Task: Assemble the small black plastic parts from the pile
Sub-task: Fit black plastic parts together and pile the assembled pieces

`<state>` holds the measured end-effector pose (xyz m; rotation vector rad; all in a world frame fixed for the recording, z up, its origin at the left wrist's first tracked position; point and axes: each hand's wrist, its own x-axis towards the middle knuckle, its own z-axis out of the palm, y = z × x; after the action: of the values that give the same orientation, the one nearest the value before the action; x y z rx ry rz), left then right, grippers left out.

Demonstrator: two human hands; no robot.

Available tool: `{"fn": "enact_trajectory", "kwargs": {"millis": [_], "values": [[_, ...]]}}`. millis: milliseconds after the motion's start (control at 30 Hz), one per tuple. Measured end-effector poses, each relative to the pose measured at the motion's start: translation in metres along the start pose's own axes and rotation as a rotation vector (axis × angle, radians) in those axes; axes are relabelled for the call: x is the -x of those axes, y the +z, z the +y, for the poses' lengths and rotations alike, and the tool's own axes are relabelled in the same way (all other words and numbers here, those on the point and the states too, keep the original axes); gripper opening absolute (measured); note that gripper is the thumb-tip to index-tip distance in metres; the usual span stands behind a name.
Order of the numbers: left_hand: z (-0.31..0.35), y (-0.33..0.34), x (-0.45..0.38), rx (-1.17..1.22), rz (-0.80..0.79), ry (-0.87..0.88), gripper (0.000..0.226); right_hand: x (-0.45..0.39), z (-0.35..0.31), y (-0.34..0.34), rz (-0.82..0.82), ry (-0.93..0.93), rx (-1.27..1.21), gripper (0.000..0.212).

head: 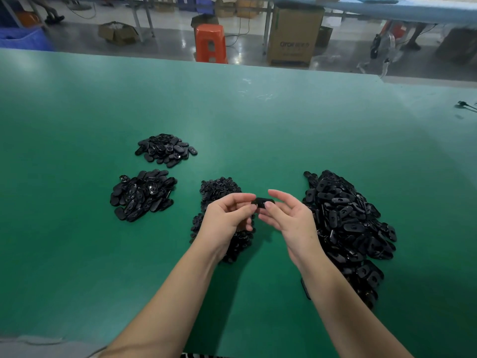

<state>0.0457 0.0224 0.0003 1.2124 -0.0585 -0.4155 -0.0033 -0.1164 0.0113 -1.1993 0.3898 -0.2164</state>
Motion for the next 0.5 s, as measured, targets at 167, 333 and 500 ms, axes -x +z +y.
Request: {"fn": "enact_trajectory", "kwargs": {"millis": [167, 333, 500], "values": [[-0.001, 0.003, 0.001, 0.018, 0.036, -0.022, 0.009, 0.001, 0.001, 0.001, 0.028, 0.002, -0.086, 0.009], [-0.002, 0.004, -0.001, 0.01, 0.095, 0.006, 0.008, 0.001, 0.003, 0.003, -0.02, 0.033, 0.061, 0.009], [0.001, 0.005, -0.003, -0.095, 0.091, 0.031, 0.005, 0.002, 0.013, 0.002, -0.112, 0.029, 0.292, 0.005]]}}
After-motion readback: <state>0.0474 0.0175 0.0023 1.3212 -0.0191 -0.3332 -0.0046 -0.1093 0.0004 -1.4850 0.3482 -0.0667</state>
